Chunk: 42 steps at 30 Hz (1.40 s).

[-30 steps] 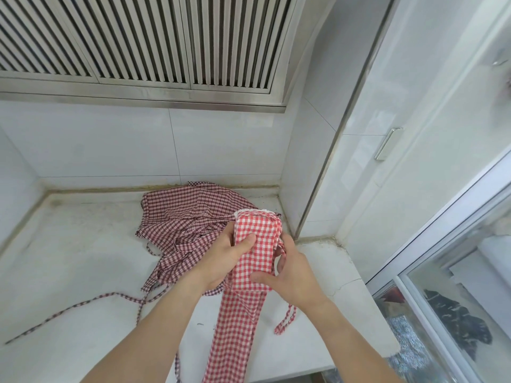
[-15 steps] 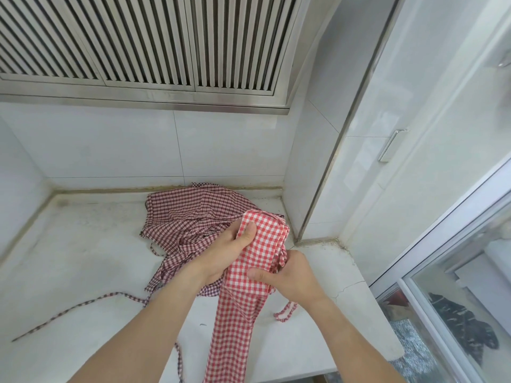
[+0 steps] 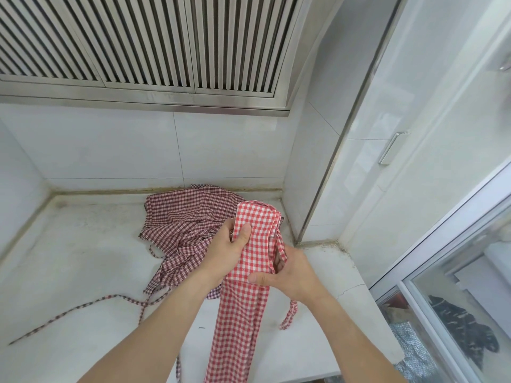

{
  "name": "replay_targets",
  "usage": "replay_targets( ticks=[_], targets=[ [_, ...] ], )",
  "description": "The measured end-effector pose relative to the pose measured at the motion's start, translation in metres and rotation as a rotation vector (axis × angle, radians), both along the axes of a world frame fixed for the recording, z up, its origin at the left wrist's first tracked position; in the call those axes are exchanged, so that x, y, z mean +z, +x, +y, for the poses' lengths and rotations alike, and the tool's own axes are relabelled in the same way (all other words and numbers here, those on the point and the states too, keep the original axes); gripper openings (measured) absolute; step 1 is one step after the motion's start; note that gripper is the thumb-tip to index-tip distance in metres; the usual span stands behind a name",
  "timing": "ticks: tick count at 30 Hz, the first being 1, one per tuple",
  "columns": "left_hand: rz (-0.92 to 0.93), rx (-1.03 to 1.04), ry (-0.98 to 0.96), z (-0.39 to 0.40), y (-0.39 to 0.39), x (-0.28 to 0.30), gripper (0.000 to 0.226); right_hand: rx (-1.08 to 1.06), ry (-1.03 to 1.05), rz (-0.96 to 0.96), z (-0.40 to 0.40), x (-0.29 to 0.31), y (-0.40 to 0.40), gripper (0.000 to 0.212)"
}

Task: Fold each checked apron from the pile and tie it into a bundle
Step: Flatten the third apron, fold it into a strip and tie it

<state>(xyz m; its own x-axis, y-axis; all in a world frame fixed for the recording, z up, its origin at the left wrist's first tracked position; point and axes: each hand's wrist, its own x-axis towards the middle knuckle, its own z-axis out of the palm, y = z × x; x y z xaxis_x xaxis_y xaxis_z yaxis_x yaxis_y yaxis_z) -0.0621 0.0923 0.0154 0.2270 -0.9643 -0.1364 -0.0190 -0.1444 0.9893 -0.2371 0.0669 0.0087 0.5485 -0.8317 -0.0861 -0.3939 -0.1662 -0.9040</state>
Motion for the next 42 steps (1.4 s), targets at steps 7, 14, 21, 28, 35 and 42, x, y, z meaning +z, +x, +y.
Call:
replay_targets(
  ticks=[7,14,21,28,35,42],
  targets=[
    [0.064,-0.004,0.127,-0.005,0.001,0.007,0.047,-0.06,-0.069,0.041,0.003,-0.001,0.006,0.068],
    [0.214,-0.061,0.132,-0.013,0.012,0.018,0.065,-0.118,-0.019,-0.028,-0.001,0.004,0.004,0.055],
    [0.081,-0.075,-0.073,-0.021,0.018,0.033,0.052,-0.222,-0.07,0.001,-0.006,0.005,0.007,0.094],
    [-0.056,-0.062,-0.188,-0.025,0.018,0.03,0.048,-0.183,0.057,-0.071,-0.009,0.014,0.006,0.049],
    [-0.131,-0.063,-0.197,-0.024,0.015,0.031,0.047,-0.229,0.155,-0.329,-0.018,0.021,0.006,0.043],
    [-0.101,-0.248,-0.135,-0.02,0.016,0.037,0.052,-0.283,0.035,-0.386,-0.021,0.022,0.012,0.035]
  ],
)
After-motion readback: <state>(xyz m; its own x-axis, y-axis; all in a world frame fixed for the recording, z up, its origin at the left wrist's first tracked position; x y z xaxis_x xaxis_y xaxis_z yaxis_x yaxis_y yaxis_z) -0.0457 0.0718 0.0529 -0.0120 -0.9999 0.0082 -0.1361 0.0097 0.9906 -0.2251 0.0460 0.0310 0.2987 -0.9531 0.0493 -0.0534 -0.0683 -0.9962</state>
